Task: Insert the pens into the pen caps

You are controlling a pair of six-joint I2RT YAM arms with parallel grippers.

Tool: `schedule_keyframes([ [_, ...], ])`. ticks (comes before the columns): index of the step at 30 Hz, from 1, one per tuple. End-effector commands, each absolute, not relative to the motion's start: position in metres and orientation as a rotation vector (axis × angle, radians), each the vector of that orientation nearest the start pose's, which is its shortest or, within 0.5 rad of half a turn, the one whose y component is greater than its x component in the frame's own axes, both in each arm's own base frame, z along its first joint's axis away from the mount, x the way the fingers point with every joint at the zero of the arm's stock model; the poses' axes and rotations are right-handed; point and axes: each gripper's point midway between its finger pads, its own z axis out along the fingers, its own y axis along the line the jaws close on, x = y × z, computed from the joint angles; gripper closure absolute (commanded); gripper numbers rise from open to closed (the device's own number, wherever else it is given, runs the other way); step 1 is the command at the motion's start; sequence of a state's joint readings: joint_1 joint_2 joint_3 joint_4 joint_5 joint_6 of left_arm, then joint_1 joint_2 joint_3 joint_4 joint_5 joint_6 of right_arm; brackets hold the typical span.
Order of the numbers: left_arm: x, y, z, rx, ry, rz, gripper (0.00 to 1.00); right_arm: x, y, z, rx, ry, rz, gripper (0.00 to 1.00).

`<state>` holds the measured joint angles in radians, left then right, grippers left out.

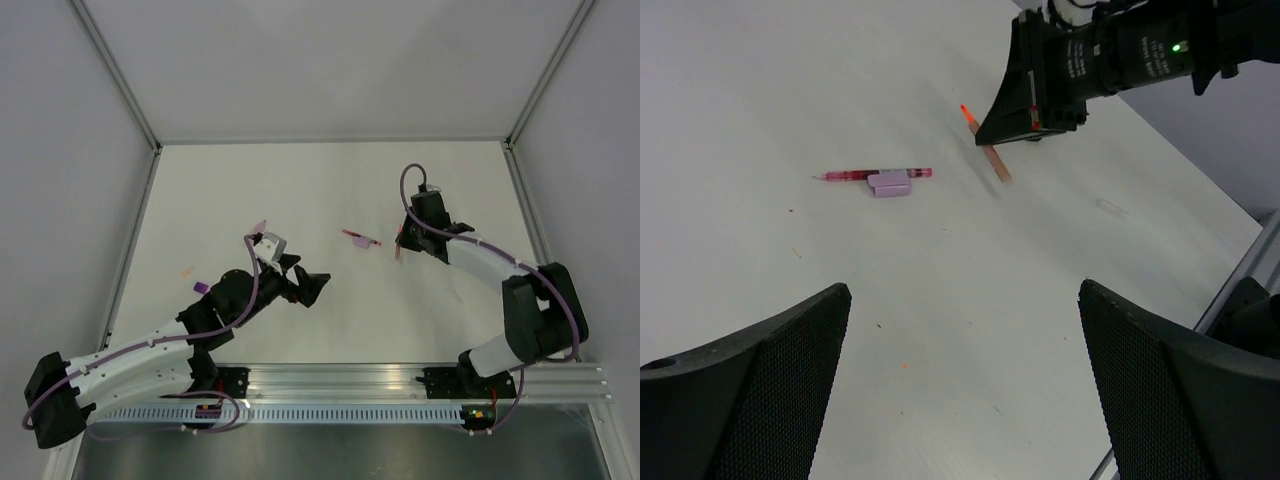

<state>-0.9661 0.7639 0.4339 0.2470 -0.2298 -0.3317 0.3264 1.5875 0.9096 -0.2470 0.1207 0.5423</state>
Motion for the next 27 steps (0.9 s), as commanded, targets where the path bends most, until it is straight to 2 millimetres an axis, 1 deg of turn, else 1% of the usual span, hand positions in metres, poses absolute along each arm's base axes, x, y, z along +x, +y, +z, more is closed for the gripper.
schedule_keyframes([
  [1,0.195,-0.272,0.219,0.45,1.639,-0.892,0.01,0.355,0.171,0.119,0.255,2.238,0.617,1.0],
  [2,0.193,-0.275,0.218,0.46,1.645,-0.914,0.01,0.351,0.177,0.129,0.237,2.205,0.661,1.0],
  [3,0.191,-0.28,0.223,0.47,1.639,-0.938,0.01,0.347,0.185,0.141,0.221,2.16,0.707,1.0],
  [4,0.187,-0.285,0.219,0.496,1.66,-0.959,0.02,0.337,0.195,0.162,0.173,2.085,0.763,1.0],
  [6,0.184,-0.29,0.223,0.485,1.67,-1.005,0.02,0.326,0.205,0.184,0.128,2.011,0.831,1.0],
  [7,0.182,-0.293,0.224,0.484,1.674,-1.03,0.02,0.315,0.212,0.203,0.092,1.931,0.887,1.0],
  [9,0.176,-0.299,0.233,0.484,1.666,-1.11,0.02,0.3,0.222,0.222,0.057,1.851,0.978,1.0],
  [10,0.171,-0.304,0.24,0.502,1.641,-1.169,0.03,0.291,0.224,0.238,0.059,1.765,1.048,1.0],
  [12,0.164,-0.308,0.248,0.504,1.622,-1.239,0.05,0.276,0.231,0.25,0.046,1.695,1.141,1.0],
  [13,0.161,-0.31,0.251,0.516,1.613,-1.262,0.05,0.267,0.233,0.261,0.048,1.632,1.203,1.0],
  [15,0.16,-0.311,0.253,0.517,1.608,-1.272,0.07,0.256,0.237,0.271,0.022,1.588,1.256,1.0],
  [16,0.16,-0.311,0.254,0.519,1.605,-1.271,0.07,0.248,0.24,0.28,-0.004,1.546,1.29,1.0],
  [20,0.155,-0.311,0.257,0.546,1.566,-1.289,0.08,0.228,0.248,0.298,-0.045,1.464,1.397,1.0],
  [24,0.149,-0.31,0.263,0.576,1.515,-1.316,0.12,0.208,0.259,0.308,-0.09,1.408,1.499,1.0],
  [27,0.151,-0.306,0.262,0.562,1.502,-1.291,0.14,0.2,0.264,0.311,-0.113,1.396,1.522,1.0],
])
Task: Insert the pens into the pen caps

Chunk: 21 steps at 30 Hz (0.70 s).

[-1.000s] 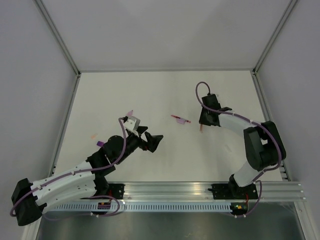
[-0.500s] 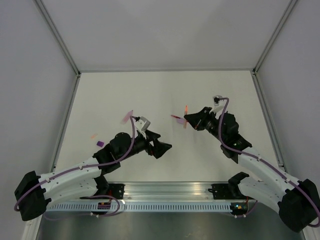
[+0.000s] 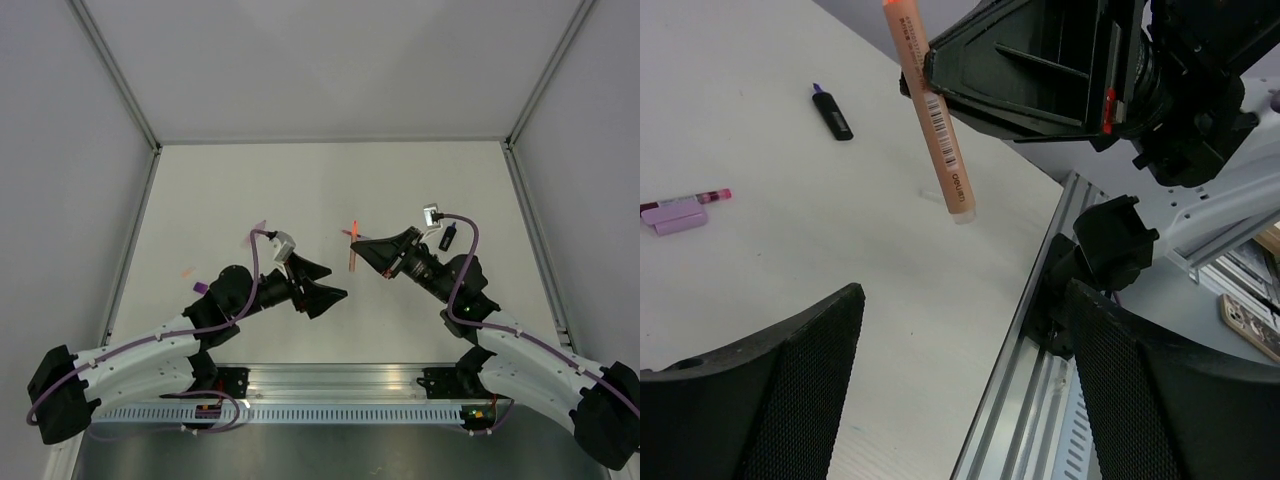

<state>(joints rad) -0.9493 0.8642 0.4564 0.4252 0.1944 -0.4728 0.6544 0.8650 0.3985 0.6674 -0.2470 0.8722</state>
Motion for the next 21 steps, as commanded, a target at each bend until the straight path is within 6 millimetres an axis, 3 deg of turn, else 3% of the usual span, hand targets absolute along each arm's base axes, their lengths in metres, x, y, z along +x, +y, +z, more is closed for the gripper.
schedule_keyframes([
  [1,0.152,-0.304,0.266,0.555,1.482,-1.284,0.15,0.199,0.265,0.312,-0.115,1.395,1.528,1.0],
  [9,0.145,-0.301,0.268,0.576,1.43,-1.306,0.24,0.179,0.284,0.314,-0.175,1.335,1.65,1.0],
  [21,0.141,-0.3,0.272,0.576,1.398,-1.331,0.31,0.176,0.304,0.299,-0.193,1.384,1.631,1.0],
])
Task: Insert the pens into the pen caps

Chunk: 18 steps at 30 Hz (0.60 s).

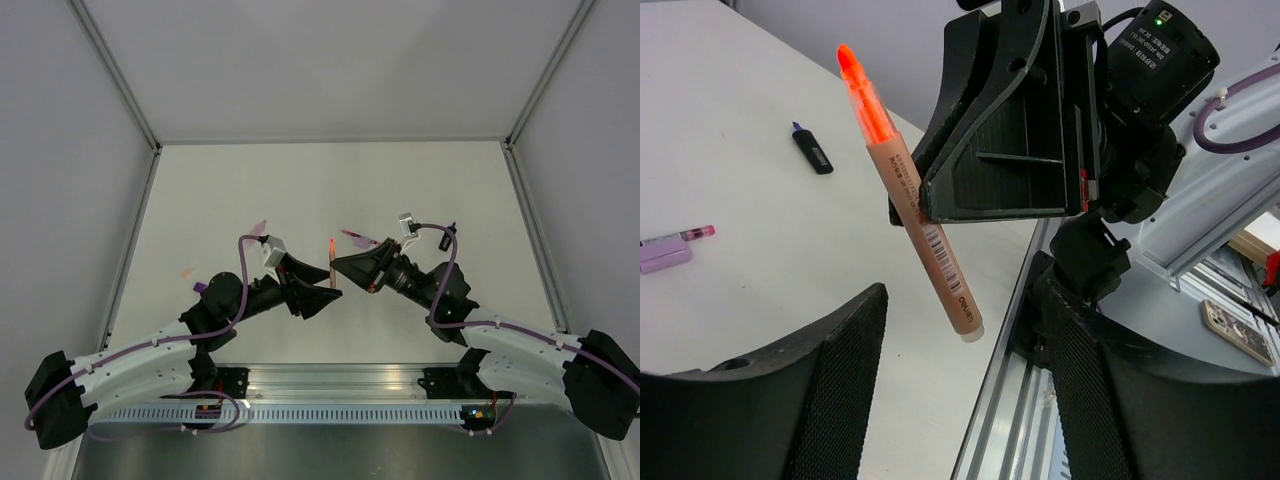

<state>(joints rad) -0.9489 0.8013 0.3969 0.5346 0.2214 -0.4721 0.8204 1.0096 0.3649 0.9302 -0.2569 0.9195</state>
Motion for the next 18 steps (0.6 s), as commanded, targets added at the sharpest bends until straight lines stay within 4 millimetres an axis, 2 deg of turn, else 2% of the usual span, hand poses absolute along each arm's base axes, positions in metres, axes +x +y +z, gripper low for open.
schedule_keyframes([
  [1,0.1409,-0.2991,0.2735,0.573,1.392,-1.329,0.33,0.1754,0.3053,0.2995,-0.196,1.383,1.63,1.0],
  [10,0.139,-0.3001,0.2706,0.585,1.402,-1.336,0.51,0.1703,0.3135,0.2983,-0.229,1.392,1.619,1.0],
  [11,0.1384,-0.3005,0.2708,0.59,1.4,-1.338,0.55,0.1703,0.3137,0.2972,-0.232,1.396,1.614,1.0],
  [12,0.1374,-0.3011,0.2709,0.598,1.398,-1.342,0.63,0.1705,0.3135,0.2982,-0.231,1.395,1.612,1.0],
  [18,0.1339,-0.3048,0.2692,0.629,1.404,-1.357,0.85,0.1703,0.3136,0.2982,-0.238,1.396,1.602,1.0],
])
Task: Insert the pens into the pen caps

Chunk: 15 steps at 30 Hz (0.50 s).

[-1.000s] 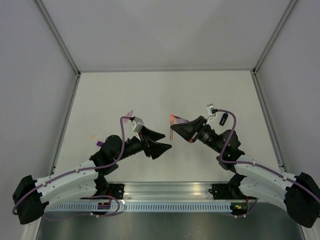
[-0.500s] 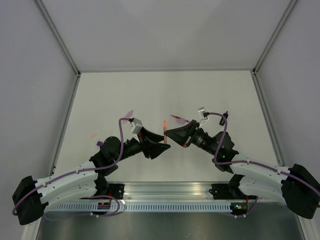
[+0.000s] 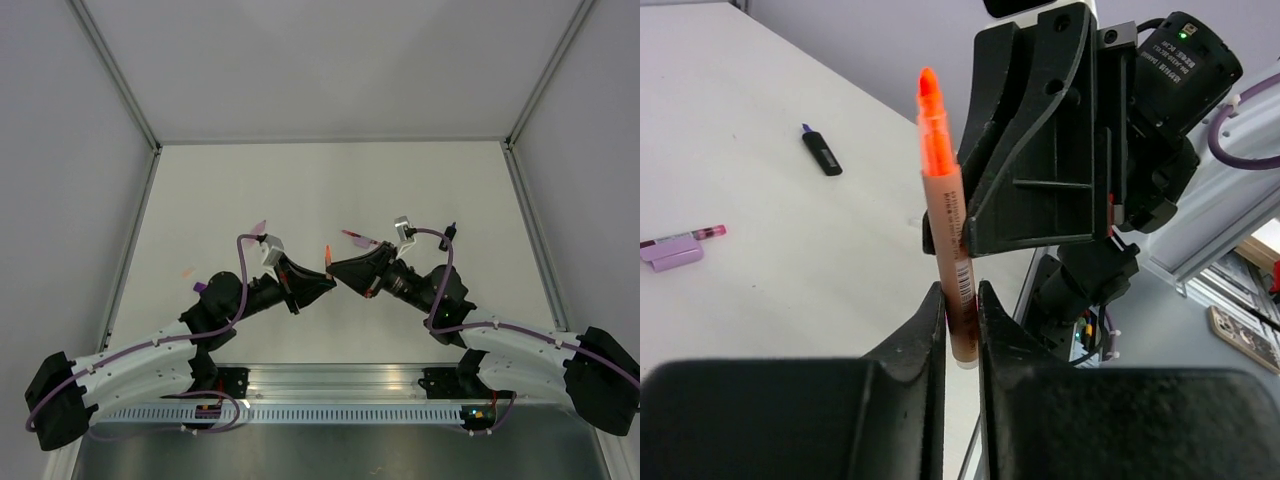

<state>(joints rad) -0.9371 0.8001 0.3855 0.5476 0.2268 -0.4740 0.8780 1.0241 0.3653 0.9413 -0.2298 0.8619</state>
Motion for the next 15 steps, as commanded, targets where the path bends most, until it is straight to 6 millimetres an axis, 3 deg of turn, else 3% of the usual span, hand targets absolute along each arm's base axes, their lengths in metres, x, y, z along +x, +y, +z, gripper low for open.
schedule_keyframes([
  [1,0.133,-0.305,0.27,0.636,1.402,-1.36,0.89,0.171,0.314,0.298,-0.238,1.399,1.598,1.0],
  [3,0.133,-0.308,0.268,0.649,1.412,-1.361,0.98,0.172,0.314,0.298,-0.244,1.402,1.59,1.0],
  [5,0.133,-0.308,0.268,0.651,1.415,-1.361,0.98,0.172,0.315,0.295,-0.251,1.413,1.581,0.95],
  [6,0.134,-0.309,0.268,0.653,1.415,-1.358,0.98,0.172,0.315,0.299,-0.262,1.405,1.572,0.88],
  [7,0.135,-0.308,0.265,0.652,1.427,-1.346,0.98,0.173,0.316,0.295,-0.27,1.43,1.554,0.68],
  [9,0.138,-0.307,0.263,0.646,1.44,-1.321,0.98,0.18,0.312,0.292,-0.27,1.472,1.471,0.49],
  [10,0.144,-0.302,0.26,0.625,1.463,-1.28,0.98,0.184,0.309,0.292,-0.26,1.487,1.432,0.34],
  [11,0.148,-0.299,0.256,0.602,1.481,-1.249,0.98,0.193,0.297,0.306,-0.194,1.469,1.369,0.28],
  [12,0.16,-0.292,0.254,0.54,1.498,-1.184,0.98,0.2,0.29,0.287,-0.179,1.558,1.273,0.24],
  [13,0.166,-0.284,0.246,0.502,1.531,-1.14,0.98,0.206,0.282,0.286,-0.14,1.577,1.218,0.2],
  [14,0.174,-0.277,0.242,0.449,1.554,-1.089,0.98,0.209,0.27,0.297,-0.1,1.56,1.179,0.19],
  [15,0.195,-0.26,0.237,0.313,1.585,-0.978,0.98,0.222,0.254,0.281,-0.02,1.627,1.051,0.18],
])
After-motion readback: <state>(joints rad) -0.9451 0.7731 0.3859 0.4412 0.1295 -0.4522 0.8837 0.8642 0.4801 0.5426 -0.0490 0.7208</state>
